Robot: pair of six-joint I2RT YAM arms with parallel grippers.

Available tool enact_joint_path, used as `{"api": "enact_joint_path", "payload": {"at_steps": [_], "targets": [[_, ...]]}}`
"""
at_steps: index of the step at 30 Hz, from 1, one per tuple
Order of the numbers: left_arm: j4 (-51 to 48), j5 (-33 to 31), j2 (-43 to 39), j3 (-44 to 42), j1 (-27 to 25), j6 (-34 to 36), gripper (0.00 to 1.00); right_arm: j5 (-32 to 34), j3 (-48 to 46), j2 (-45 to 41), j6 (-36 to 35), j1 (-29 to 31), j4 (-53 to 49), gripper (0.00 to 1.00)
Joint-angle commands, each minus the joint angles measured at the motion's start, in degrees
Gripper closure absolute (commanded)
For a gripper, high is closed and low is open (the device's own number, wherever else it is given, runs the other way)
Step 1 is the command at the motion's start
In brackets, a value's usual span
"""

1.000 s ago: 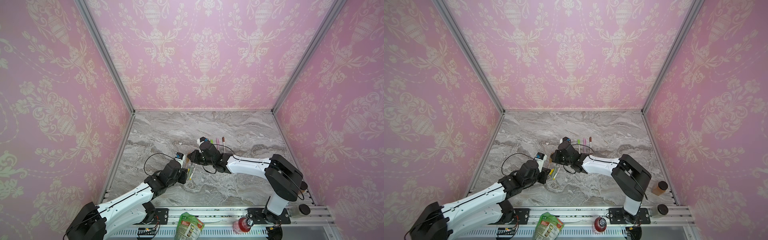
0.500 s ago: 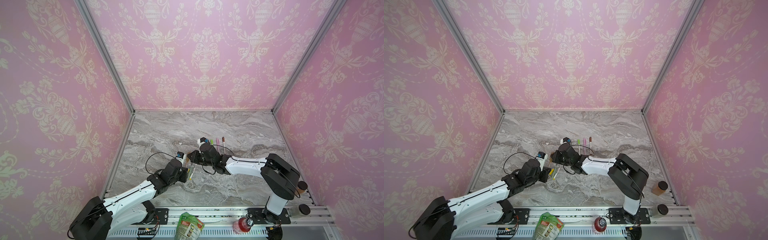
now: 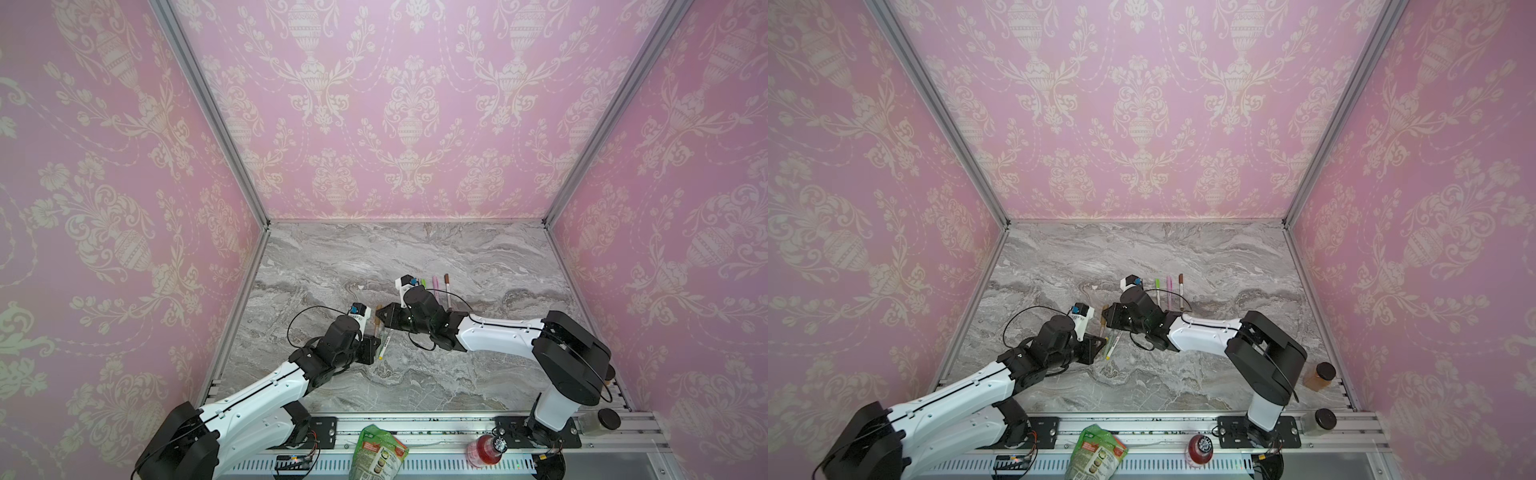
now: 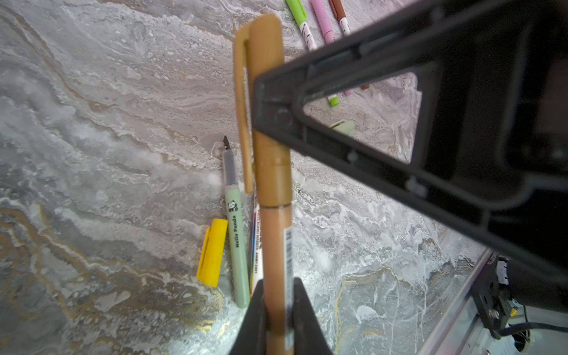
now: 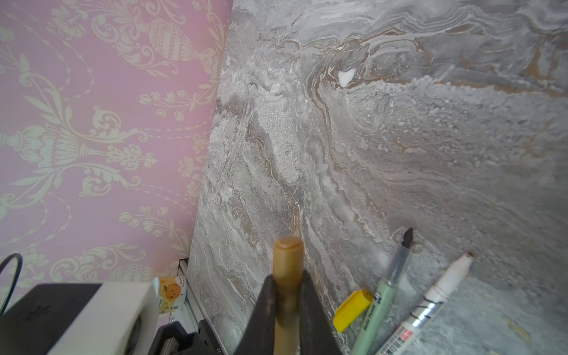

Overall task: Insert the pens into the pen caps
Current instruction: 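Press the tan cap down over the pen with the right gripper, then grip the capped tan pen with the right gripper while the left gripper opens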

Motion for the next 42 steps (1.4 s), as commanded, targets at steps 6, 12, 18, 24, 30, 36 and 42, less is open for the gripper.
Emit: {"api": "enact_joint_path", "payload": {"at_steps": [6,12,18,24,30,36,42], "targets": [[23.46,2.91,-2.08,9.34,-0.80,4.92,1.00,-12.51,-1.94,-8.66,-10.19,-0.32,-19.00,0.95],[19.59,1.12,-0.42,9.33,-0.76,4.06,1.00,-9.33,-0.79,-16.24,-13.15,-5.75,-21.51,0.77],[19.41,1.03,4.18,9.74,-0.99,1.95,1.00,-8.27,-0.76,-22.45,-14.65,-9.27,-22.25,0.59],[22.23,1.03,9.75,11.15,-2.03,0.53,1.00,-7.05,-1.61,-25.11,-16.75,-10.26,-23.98,0.54],[26.09,0.59,15.39,13.53,-4.10,-1.12,1.00,-7.67,-2.43,-24.12,-17.05,-10.81,-22.32,0.54],[28.26,0.05,18.20,15.21,-5.98,-1.78,1.00,-6.77,-2.62,-21.58,-16.74,-11.34,-20.36,0.58],[28.78,-0.02,18.15,14.74,-6.92,-1.96,1.00,-6.30,-2.31,-20.77,-15.32,-12.25,-18.76,0.62]]}}
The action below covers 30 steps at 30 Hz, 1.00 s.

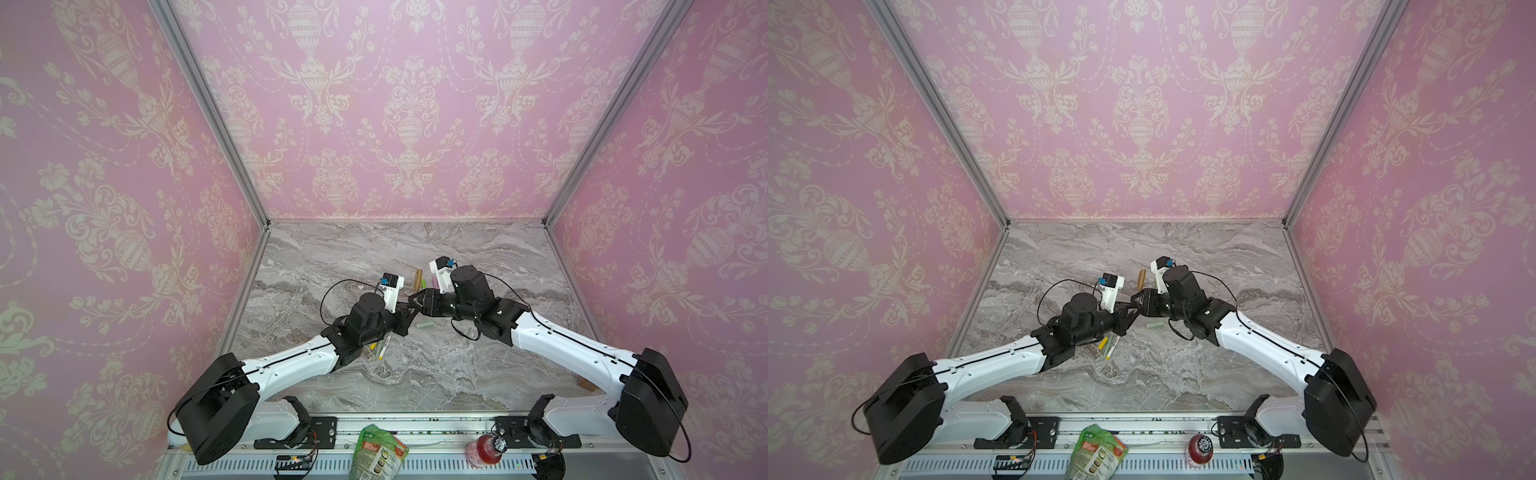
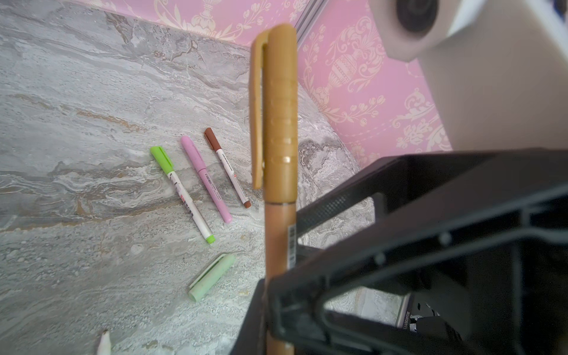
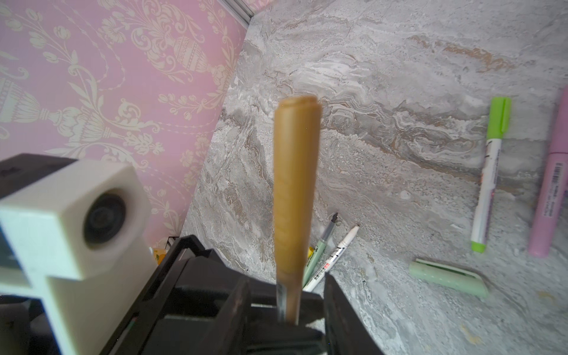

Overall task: Insert the pens into the pen caps
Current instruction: 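Grip the capped tan pen with the right gripper while the left gripper opens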

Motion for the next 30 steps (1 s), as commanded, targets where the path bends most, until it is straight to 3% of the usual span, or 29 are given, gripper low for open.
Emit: {"api": "enact_joint_path", "payload": {"at_steps": [1,8,13,18,22,26,30], "targets": [[3.14,-0.43,-0.32,1.58,-0.52,-0.96,1.00,0.39,-0.37,1.00,0.36,-0.48,1.82,0.64],[4.06,-1.52,-1.56,0.63,-0.60,-1.48,1.00,-1.06,-0.09,2.26,2.99,-0.58,3.64,0.83],[5.75,-1.32,-1.62,-0.49,-0.61,-1.84,1.00,-0.54,0.88,2.77,3.65,-0.57,2.71,0.92],[7.19,-3.10,-4.54,-4.34,-0.52,-1.59,0.72,2.48,4.22,4.11,2.49,-0.64,-2.49,0.94],[1.44,-7.85,-10.68,-7.93,-0.52,0.19,0.49,3.11,8.45,7.37,1.02,-1.41,-7.44,0.94],[-10.84,-15.20,-19.11,-9.96,-0.43,2.75,0.38,2.35,13.51,13.41,-0.83,-2.22,-12.31,0.93],[-23.89,-22.86,-26.13,-10.03,0.18,3.98,0.33,1.59,20.16,21.13,-3.26,-2.91,-17.57,0.92]]}}
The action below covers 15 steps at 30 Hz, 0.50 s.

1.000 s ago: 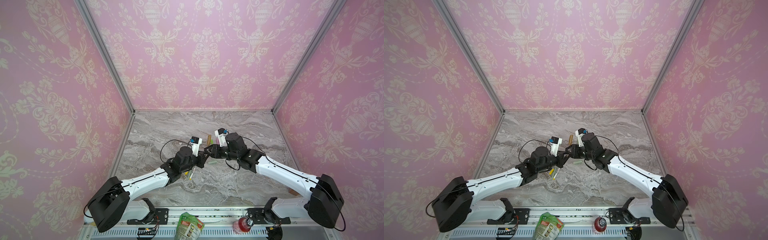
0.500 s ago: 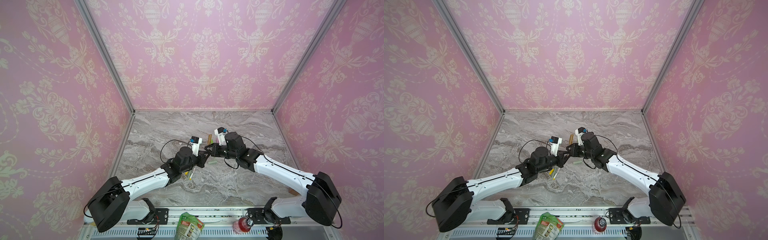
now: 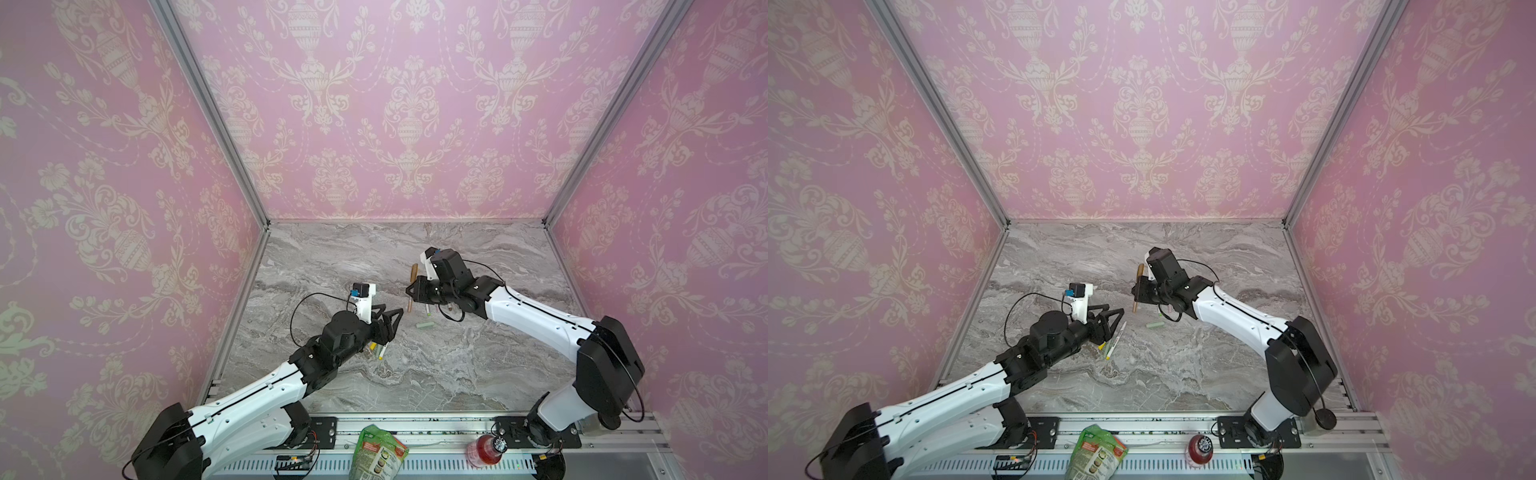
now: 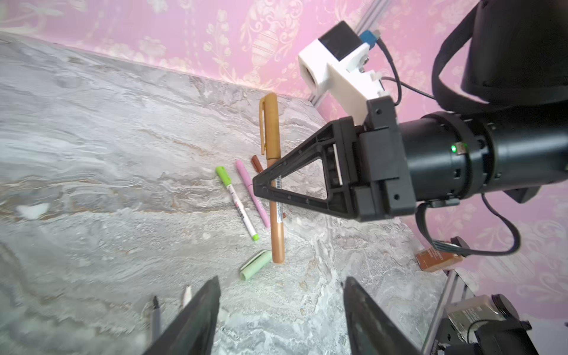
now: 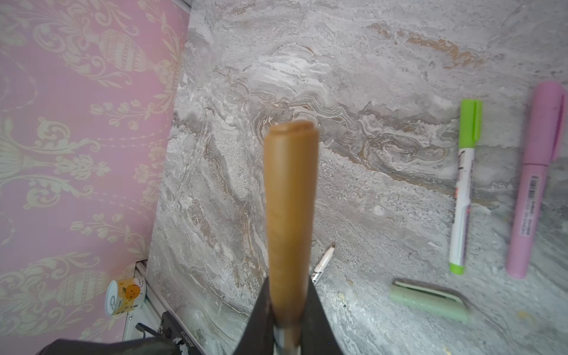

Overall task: Insert the pens into the pen caps
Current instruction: 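Carry the capped tan pen down to the table beside the markers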

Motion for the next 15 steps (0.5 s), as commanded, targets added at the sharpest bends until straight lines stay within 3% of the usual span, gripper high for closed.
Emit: {"api": "enact_joint_path", "payload": {"at_steps": [1,15], "targets": [[-14.53,-9.28,-4.52,-1.08,0.53,2.50,0.32,-0.59,5.14,5.98,-3.47,-0.71,-7.23,0.92],[-18.51,-9.48,-12.69,-4.86,1.78,0.64,0.29,0.31,27.86,29.01,-12.09,-4.16,-27.16,0.92]]}}
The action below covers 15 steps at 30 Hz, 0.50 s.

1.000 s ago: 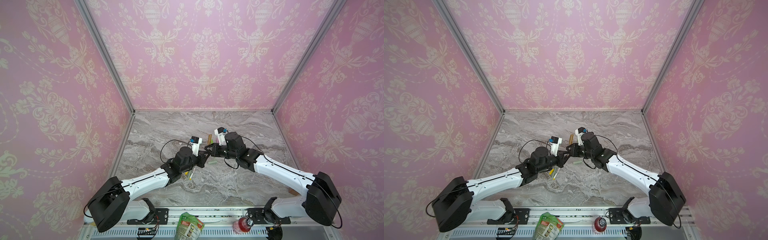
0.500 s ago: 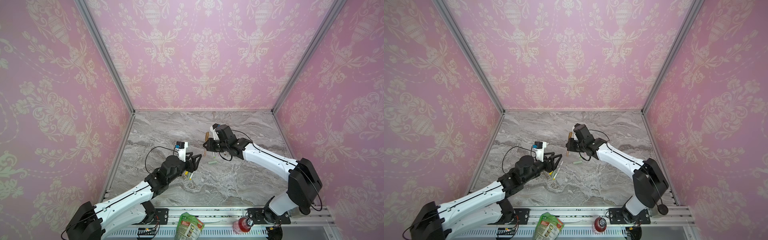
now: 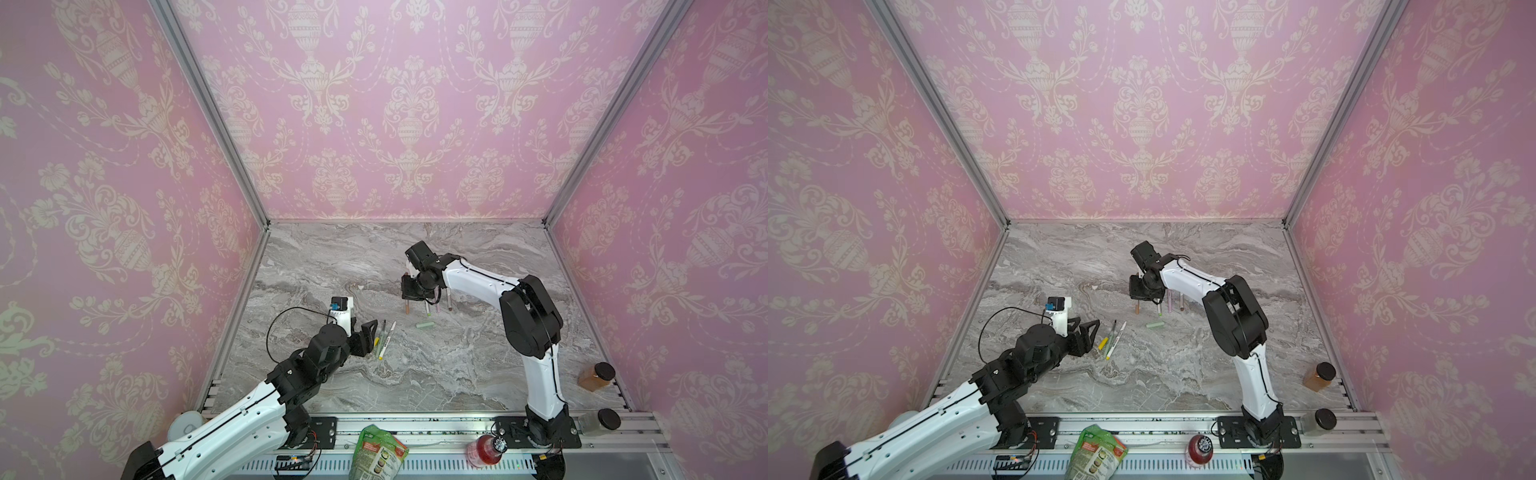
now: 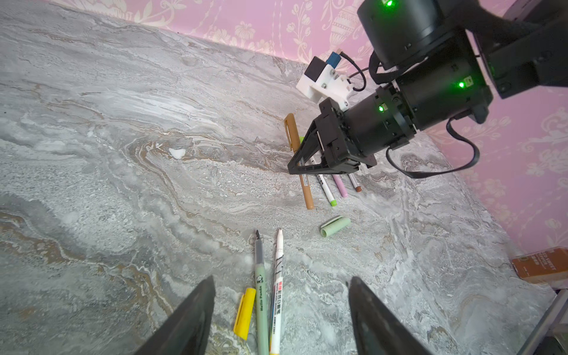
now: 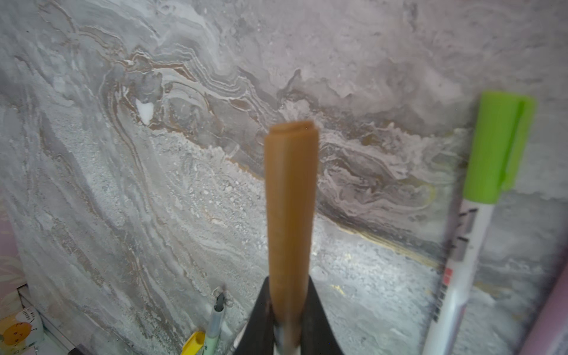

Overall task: Insert the pens into the pen caps
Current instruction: 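Carry the capped tan pen down to the table beside the markers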

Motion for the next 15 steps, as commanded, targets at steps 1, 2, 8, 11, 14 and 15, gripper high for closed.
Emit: {"api": "enact_joint_path", "payload": {"at_steps": [1,2,8,11,14,15], "targets": [[-1.80,-1.04,-0.70,-0.71,0.65,0.43,0.29,1.65,4.68,2.04,-3.94,-0.55,-8.34,0.92],[-1.95,-0.74,-0.54,-0.56,0.78,0.72,0.28,1.79,5.26,2.61,-4.11,-0.62,-8.87,0.92],[-2.74,0.32,0.59,1.02,1.44,2.66,0.28,1.55,7.25,5.54,-4.57,-0.88,-10.95,0.90],[-2.53,0.82,1.10,1.23,1.88,2.85,0.27,1.44,7.51,6.47,-4.61,-0.88,-11.29,0.89],[-2.01,1.15,1.64,1.29,2.15,2.68,0.27,1.43,7.50,7.00,-4.67,-0.88,-11.06,0.88],[-1.68,1.19,1.69,1.32,2.15,2.53,0.27,1.44,7.52,7.24,-4.74,-0.91,-11.02,0.88]]}}
